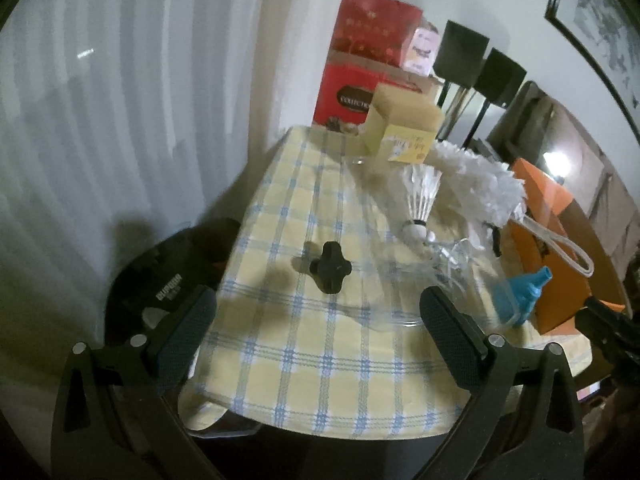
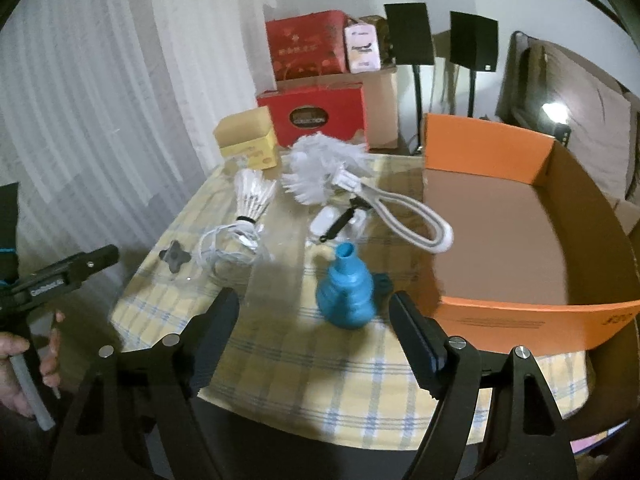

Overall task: Organize objects
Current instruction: 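Move the left gripper toward the black cross-shaped knob on the table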

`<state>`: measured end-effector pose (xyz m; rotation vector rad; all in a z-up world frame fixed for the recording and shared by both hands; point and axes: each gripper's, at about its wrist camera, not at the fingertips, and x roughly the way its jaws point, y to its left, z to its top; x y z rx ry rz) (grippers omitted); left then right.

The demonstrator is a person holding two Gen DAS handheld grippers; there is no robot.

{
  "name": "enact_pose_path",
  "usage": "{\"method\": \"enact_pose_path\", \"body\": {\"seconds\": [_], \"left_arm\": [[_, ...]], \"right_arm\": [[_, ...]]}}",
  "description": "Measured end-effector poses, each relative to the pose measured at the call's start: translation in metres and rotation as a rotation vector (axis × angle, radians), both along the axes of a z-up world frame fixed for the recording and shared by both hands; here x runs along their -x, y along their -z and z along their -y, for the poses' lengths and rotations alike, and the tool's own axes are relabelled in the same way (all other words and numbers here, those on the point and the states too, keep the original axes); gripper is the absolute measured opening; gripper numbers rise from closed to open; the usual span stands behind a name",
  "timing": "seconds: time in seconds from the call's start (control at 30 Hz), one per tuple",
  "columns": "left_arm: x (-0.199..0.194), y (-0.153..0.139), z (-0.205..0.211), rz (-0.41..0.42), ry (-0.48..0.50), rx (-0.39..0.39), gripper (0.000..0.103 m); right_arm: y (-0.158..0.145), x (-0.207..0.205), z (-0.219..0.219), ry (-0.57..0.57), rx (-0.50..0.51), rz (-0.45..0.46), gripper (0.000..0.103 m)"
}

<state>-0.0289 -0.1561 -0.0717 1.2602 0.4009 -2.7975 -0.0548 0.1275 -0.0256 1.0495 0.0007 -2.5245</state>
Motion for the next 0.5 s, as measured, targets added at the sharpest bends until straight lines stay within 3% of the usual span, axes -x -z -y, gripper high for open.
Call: {"method": "enact_pose_path", "body": {"seconds": [0.37,0.5], "left_arm": [[0.034,0.029,0.019,0.05,-0.015,-0.047,0.074],[0.047,0.038,0.022,0.075,-0.004,-0.078,0.057]], "right_arm": [[0.013,0.007,0.012,-0.023,-0.025,0.021,0.079],[0.017,0.012,0.015,-0.024,-0.02,0.029,0.079]]}}
